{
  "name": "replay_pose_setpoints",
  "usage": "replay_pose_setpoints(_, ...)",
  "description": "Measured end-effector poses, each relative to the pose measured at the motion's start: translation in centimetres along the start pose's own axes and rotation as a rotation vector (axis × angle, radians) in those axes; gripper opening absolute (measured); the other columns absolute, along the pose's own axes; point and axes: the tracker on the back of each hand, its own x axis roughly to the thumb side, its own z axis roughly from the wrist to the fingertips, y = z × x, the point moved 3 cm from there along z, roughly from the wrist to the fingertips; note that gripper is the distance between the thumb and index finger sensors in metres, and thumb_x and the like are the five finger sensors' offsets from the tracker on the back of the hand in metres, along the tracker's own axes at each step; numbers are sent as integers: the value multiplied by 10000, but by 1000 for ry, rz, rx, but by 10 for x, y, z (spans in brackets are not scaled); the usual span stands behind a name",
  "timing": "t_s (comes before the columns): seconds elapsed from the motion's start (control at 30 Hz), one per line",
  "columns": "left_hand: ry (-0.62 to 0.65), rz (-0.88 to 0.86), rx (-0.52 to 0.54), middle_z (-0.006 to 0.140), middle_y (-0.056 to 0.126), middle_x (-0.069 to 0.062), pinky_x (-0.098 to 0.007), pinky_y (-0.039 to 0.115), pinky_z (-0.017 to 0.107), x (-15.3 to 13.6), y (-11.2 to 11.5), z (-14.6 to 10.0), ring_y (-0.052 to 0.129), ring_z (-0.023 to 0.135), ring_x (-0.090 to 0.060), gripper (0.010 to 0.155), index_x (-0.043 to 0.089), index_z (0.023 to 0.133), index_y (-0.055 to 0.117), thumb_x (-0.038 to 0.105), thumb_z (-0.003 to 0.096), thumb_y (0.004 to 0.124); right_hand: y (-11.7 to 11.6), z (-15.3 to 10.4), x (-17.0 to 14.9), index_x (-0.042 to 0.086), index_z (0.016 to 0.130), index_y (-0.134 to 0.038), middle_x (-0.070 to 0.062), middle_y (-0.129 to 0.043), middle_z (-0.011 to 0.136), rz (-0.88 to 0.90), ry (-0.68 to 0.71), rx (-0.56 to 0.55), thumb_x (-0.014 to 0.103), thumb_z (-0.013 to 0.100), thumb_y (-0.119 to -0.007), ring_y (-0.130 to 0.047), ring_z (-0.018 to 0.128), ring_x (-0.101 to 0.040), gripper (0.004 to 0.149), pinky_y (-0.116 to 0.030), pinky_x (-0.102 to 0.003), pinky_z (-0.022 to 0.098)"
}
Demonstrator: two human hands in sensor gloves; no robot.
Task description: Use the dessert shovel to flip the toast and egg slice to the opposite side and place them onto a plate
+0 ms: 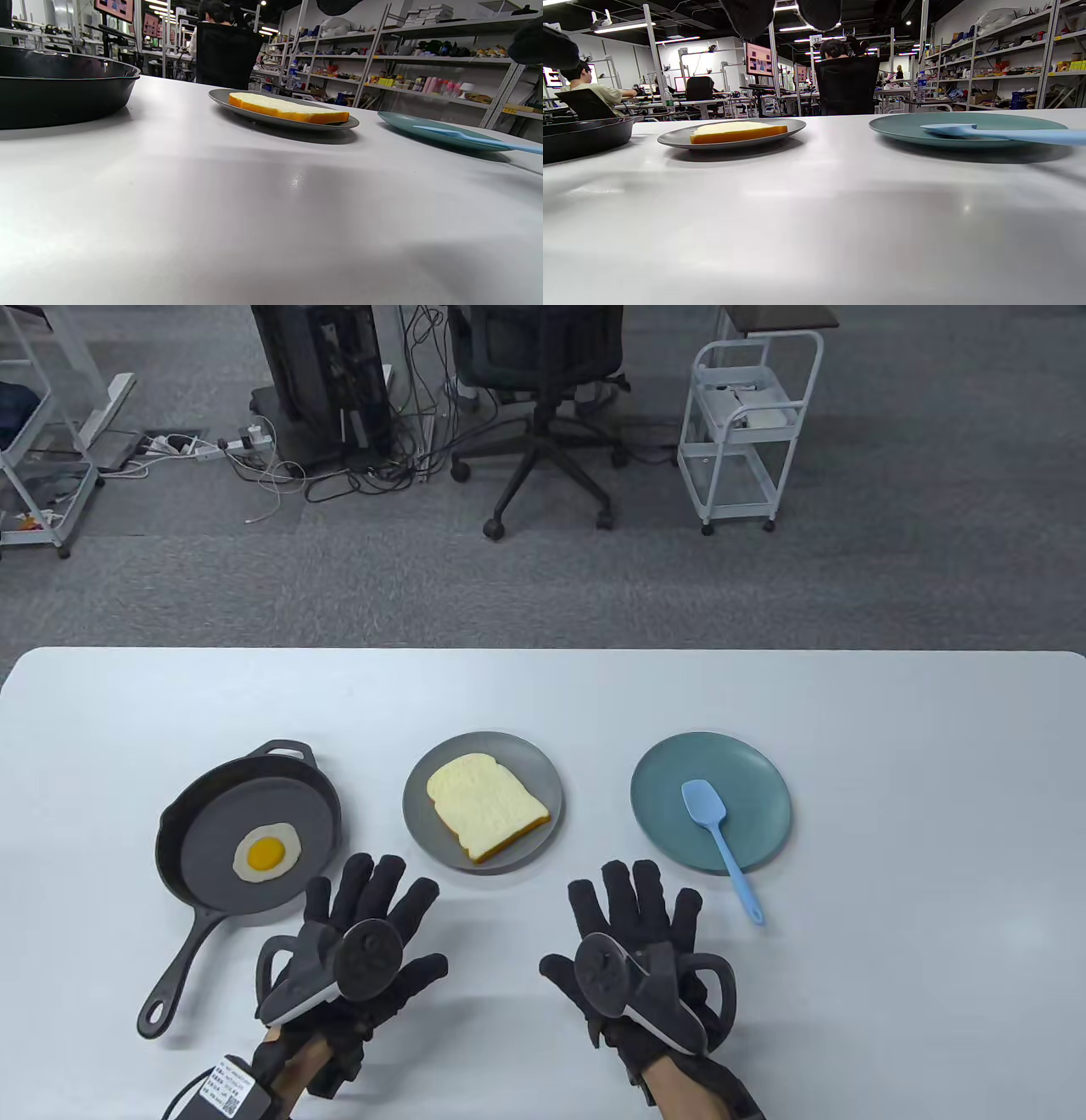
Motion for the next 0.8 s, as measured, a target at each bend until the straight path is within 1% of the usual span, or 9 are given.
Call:
replay_pose_setpoints(0.3,-6,-4,-3,1272,174,-33,-678,116,779,-1,-1,-1,114,1173,-400,896,427,1138,297,794,331,421,0,0,-1,307,1132,-480,-93,-396,1293,0,-11,16,762,385,-565,-289,1162,-410,879,-250,-732,737)
replay_pose_setpoints(0.5,-37,-26,13,1271,172,-33,-677,110,780,-10,-6,-1,110,1173,-399,898,423,1139,298,792,331,429,-2,0,-3,307,1131,-480,-94,-394,1293,15,-22,25,759,385,-570,-287,1162,-411,877,-244,-733,737)
replay_pose_setpoints(0.73,-145,-65,55,1271,167,-29,-677,109,780,-40,-19,-5,101,1171,-398,901,419,1139,303,792,332,447,-3,1,-3,303,1132,-476,-97,-394,1292,10,-19,39,758,386,-571,-289,1162,-412,879,-247,-733,737)
replay_pose_setpoints(0.8,-202,-100,78,1271,165,-28,-677,107,781,-57,-25,-7,97,1172,-397,905,417,1140,304,794,332,462,-3,1,-3,301,1133,-475,-96,-396,1291,13,-18,40,758,386,-571,-289,1161,-412,881,-248,-733,737)
